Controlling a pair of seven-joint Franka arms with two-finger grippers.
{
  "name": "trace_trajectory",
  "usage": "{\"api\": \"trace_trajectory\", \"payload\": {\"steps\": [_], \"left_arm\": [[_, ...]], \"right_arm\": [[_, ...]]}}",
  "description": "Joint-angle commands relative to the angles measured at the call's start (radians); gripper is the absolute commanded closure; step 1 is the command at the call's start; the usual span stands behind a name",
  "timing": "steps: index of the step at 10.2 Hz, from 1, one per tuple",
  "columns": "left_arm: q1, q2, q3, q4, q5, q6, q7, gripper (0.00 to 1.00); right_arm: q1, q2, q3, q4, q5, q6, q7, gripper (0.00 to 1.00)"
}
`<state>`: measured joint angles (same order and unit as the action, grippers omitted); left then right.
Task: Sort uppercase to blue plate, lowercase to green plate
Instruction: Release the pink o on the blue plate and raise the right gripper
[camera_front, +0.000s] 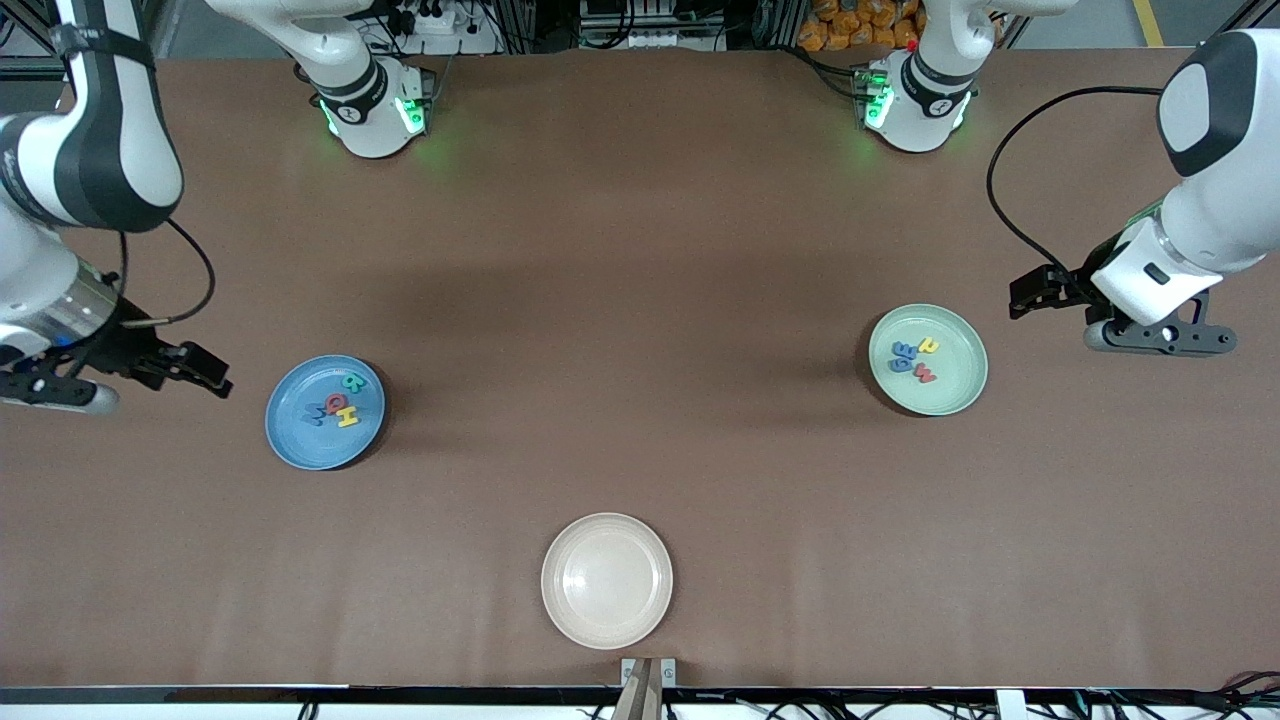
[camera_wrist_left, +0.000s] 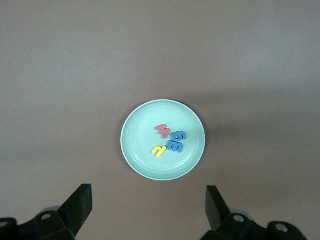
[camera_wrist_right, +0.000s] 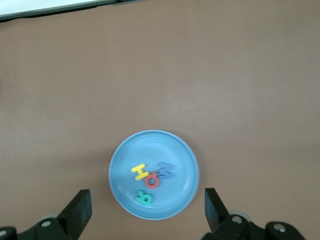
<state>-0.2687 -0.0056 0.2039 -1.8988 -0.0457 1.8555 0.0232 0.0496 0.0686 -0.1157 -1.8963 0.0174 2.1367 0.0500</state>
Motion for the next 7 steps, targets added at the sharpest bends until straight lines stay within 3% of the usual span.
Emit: {"api": "trace_trajectory", "payload": {"steps": [1,3,7], "left_arm": [[0.006,-0.048,-0.006,-0.011,0.035,0.022,0.006,0.00],[0.003,-0.043,-0.006,0.085,0.119,0.004,0.004,0.00],[-0.006,-0.017,-0.008,0.328,0.107,-0.280,-0.008,0.00]], "right_arm": [[-0.020,-0.056,0.019,0.029,-0.039,-0.090,-0.004,0.00],[-0.020,-0.061,0.019,0.114,-0.039,-0.197,0.001,0.00],[-0.019,-0.092,0.022,0.198,-0.030,-0.318,0.001,0.00]]}}
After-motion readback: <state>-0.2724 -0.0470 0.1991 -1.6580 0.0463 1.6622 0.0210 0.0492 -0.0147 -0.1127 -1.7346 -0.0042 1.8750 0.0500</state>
